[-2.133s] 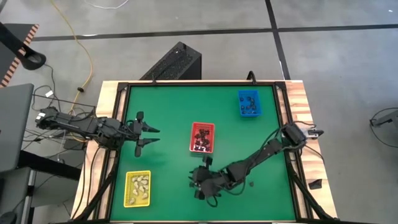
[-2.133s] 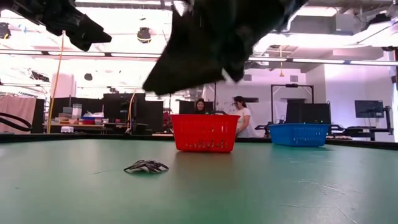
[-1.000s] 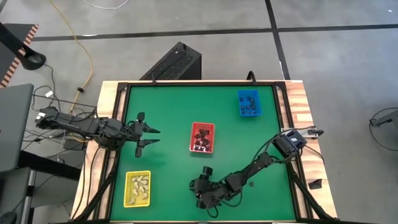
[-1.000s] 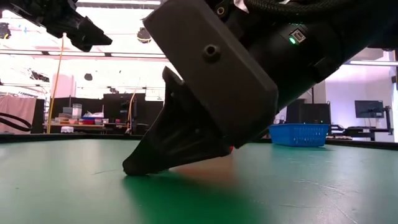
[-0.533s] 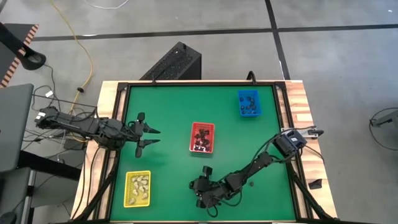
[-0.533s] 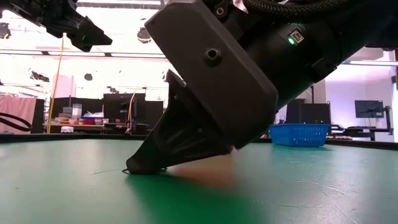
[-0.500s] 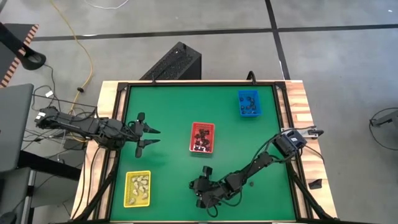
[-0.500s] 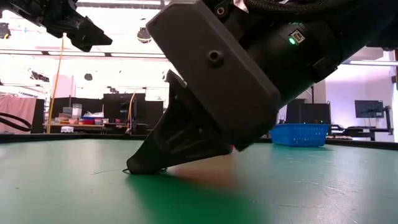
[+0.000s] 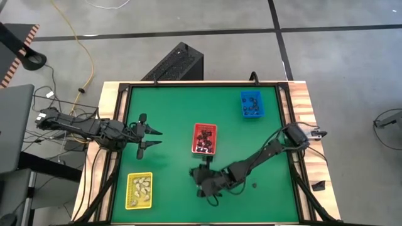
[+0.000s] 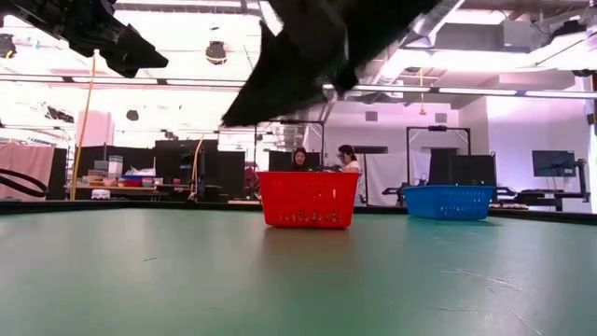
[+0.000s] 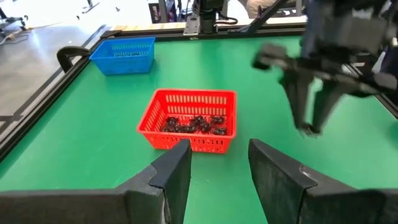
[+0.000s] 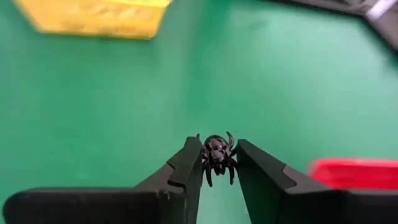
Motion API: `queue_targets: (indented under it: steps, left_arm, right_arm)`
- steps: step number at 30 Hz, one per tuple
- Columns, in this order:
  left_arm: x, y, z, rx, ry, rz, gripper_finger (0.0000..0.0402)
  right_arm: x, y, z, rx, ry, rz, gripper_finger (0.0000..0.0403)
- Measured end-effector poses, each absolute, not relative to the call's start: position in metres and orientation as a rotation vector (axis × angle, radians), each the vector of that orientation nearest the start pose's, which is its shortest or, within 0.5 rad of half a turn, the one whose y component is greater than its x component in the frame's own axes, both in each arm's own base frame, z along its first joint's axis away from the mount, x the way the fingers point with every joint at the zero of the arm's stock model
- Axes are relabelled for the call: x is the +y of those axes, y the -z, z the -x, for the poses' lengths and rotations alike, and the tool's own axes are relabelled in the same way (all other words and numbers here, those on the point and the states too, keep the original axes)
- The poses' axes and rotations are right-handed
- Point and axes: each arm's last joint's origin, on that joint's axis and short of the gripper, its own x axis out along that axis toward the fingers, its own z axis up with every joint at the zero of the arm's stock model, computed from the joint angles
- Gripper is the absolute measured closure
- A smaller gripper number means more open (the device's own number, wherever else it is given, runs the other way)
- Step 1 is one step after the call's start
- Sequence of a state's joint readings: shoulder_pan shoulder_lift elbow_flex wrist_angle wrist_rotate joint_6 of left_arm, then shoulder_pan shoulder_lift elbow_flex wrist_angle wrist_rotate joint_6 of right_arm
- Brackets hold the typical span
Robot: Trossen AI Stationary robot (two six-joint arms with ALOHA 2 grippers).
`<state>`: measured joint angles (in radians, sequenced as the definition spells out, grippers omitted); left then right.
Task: Sort Halloween decoration
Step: Put the black spider toy into the red bin, then put the black skull toy into the blue bin
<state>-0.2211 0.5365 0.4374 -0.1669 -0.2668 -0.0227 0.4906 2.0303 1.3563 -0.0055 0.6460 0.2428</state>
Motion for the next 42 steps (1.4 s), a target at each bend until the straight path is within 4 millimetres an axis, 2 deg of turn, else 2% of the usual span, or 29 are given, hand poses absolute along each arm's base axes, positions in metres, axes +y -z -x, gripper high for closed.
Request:
queue_targets:
  steps: [5, 9, 15, 21, 26, 31, 35, 42]
  left_arm:
    - [-0.022, -0.249, -0.134, 0.258, -0.048, -0.041, 0.0251]
    - [-0.023, -0.249, -0.134, 0.259, -0.033, -0.036, 0.0251]
    - [-0.023, -0.248, -0.133, 0.262, -0.027, -0.043, 0.0251]
    - [-0.023, -0.248, -0.133, 0.262, -0.026, -0.056, 0.0251]
    - [-0.023, -0.249, -0.134, 0.260, -0.025, -0.074, 0.0251]
    - [-0.023, -0.249, -0.134, 0.259, -0.024, -0.077, 0.0251]
    - [-0.023, -0.249, -0.134, 0.259, -0.017, -0.085, 0.0251]
    - [-0.023, -0.249, -0.134, 0.254, -0.014, -0.109, 0.0251]
  right_arm:
    - [0.146, -0.215, -0.394, 0.567, 0.304, 0.151, 0.0275]
    - [0.105, -0.227, -0.391, 0.644, 0.386, 0.117, 0.0275]
    - [0.063, -0.225, -0.389, 0.767, 0.449, -0.012, 0.0259]
    - [0.041, -0.219, -0.388, 0.844, 0.459, -0.098, 0.0197]
    - [0.045, -0.232, -0.383, 0.832, 0.415, -0.151, 0.0158]
    - [0.061, -0.250, -0.356, 0.920, 0.400, -0.370, 0.0155]
    - [0.097, -0.257, -0.327, 1.069, 0.407, -0.626, 0.0161]
    - [0.172, -0.241, -0.287, 1.242, 0.620, -0.946, 0.0169]
